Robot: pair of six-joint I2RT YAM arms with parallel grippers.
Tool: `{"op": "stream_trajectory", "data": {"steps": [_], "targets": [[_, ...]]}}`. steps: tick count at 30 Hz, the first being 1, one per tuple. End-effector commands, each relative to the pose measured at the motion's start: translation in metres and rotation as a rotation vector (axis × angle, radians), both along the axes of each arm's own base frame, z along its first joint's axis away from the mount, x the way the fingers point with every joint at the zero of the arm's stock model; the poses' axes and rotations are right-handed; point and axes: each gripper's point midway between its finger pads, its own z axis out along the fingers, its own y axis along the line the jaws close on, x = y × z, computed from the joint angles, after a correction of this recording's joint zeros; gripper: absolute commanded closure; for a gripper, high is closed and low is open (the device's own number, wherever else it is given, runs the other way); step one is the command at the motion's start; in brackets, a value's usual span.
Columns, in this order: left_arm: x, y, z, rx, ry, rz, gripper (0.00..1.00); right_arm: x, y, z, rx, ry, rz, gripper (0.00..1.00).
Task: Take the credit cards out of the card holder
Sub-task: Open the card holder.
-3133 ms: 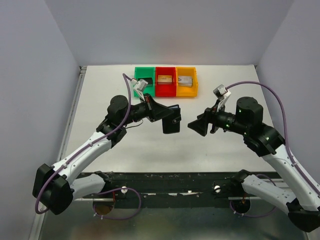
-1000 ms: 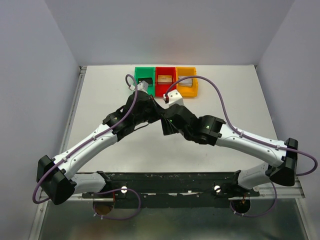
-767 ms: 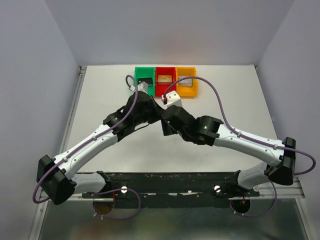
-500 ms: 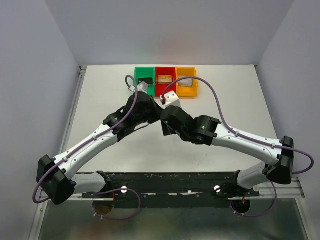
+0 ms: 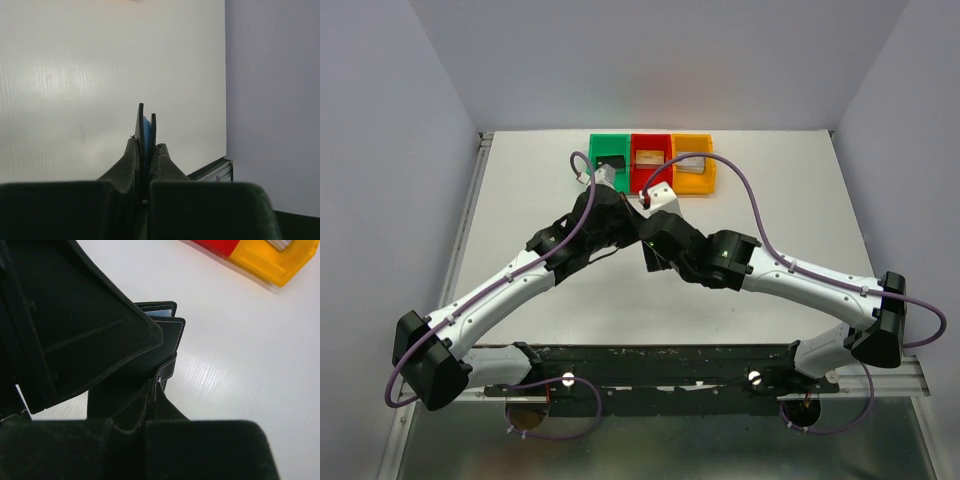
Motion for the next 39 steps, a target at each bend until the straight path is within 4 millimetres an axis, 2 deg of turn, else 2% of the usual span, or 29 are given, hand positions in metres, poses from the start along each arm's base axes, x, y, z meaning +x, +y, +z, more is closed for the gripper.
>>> {"op": "stream_trajectory", "data": {"steps": [1,20,25,28,31,32,33,34,35,37,39], "targets": [[-0.012,-0.003,0.032,-0.086,-0.058,-0.031,1.00,0.005,-0.028,-0.005,-0.113,-0.016,-0.074,1.00],[-0.013,0.005,0.028,-0.065,-0.063,-0.008,1.00,0.001,-0.040,0.007,-0.101,-0.022,-0.093,1.00],[-0.013,0.010,0.025,-0.043,-0.070,-0.007,1.00,-0.004,-0.043,0.019,-0.036,-0.022,-0.096,0.99],[-0.009,0.014,0.022,-0.035,-0.086,-0.026,1.00,-0.008,-0.051,0.038,0.028,-0.047,-0.097,0.89],[-0.005,0.013,0.018,-0.053,-0.111,-0.118,1.00,-0.013,-0.054,0.062,0.131,-0.090,-0.060,0.81],[-0.002,0.011,0.019,-0.070,-0.135,-0.154,1.00,-0.016,-0.053,0.070,0.182,-0.110,-0.031,0.74],[-0.001,0.010,0.017,-0.095,-0.148,-0.196,1.00,-0.019,-0.047,0.080,0.256,-0.142,0.019,0.56],[0.000,0.009,0.022,-0.133,-0.180,-0.232,1.00,-0.025,-0.038,0.085,0.308,-0.167,0.101,0.43],[-0.004,0.006,0.025,-0.175,-0.217,-0.288,1.00,-0.031,-0.031,0.092,0.380,-0.200,0.171,0.33],[-0.008,0.003,0.040,-0.245,-0.340,-0.356,1.00,-0.041,-0.028,0.097,0.462,-0.185,0.224,0.29],[-0.023,0.002,0.057,-0.307,-0.475,-0.457,1.00,-0.053,-0.027,0.094,0.474,-0.116,0.279,0.27]]}}
